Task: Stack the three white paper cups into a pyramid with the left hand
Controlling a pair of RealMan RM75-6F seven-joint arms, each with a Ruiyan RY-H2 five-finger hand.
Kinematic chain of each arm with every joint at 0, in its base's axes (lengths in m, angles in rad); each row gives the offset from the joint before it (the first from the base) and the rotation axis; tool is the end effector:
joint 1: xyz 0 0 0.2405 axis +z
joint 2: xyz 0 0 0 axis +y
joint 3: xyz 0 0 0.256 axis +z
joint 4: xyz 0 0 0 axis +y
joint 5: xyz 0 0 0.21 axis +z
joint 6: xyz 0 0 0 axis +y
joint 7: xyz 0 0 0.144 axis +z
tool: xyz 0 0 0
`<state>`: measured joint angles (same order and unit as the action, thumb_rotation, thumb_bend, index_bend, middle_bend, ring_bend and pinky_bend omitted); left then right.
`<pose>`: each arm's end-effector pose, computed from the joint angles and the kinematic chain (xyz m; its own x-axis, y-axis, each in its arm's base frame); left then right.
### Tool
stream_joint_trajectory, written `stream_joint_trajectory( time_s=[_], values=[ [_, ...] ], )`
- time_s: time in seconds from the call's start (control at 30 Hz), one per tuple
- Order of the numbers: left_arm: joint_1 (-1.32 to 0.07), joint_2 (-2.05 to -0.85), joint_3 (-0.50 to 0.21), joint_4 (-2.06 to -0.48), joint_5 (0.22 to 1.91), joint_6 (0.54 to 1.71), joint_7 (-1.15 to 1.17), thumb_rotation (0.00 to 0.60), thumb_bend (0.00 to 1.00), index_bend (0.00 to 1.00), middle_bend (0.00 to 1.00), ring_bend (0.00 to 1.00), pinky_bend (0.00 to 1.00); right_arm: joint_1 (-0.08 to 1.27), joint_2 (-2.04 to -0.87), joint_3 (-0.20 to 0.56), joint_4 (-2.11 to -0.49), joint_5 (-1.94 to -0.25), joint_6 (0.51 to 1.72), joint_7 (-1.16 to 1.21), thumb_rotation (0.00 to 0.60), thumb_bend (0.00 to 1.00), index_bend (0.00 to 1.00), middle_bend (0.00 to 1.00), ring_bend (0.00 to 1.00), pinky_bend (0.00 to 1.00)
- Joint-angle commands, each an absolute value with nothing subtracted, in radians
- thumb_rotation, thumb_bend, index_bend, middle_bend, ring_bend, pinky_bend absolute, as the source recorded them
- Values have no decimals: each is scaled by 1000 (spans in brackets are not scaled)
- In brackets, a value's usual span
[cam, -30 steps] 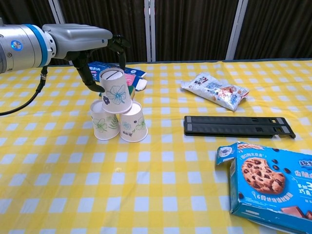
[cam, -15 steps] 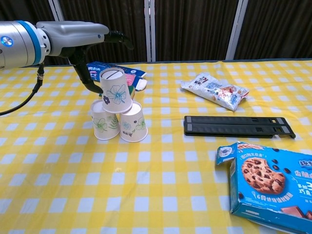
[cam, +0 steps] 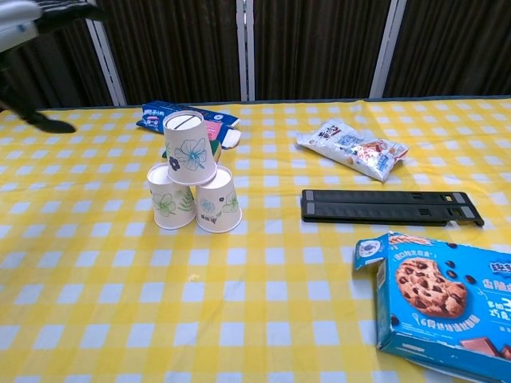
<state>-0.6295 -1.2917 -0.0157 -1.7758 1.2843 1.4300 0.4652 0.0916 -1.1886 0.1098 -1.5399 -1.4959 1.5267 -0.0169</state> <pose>-0.1620 0.2917 0.0865 0.5088 -0.0833 0.8568 0.7950 -0.3363 -0.5048 -0.3113 -0.1955 0.1579 0.4054 0.1019 0.9084 -0.9130 -0.0047 0.4079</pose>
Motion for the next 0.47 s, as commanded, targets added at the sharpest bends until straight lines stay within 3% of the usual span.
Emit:
stream_joint_trajectory(
  time_s=[0.03, 0.47],
  values=[
    [-487, -1327, 78, -1694, 1369, 1548, 427, 600, 122, 0, 0, 0, 0, 93, -1195, 103, -1539, -1509, 1530, -35, 600, 103, 0, 0, 0, 0],
    [-270, -1379, 129, -1578, 1430, 1679, 315, 600, 122, 0, 0, 0, 0, 100, -1221, 91, -1531, -1536, 1534, -86, 600, 102, 0, 0, 0, 0]
  ],
)
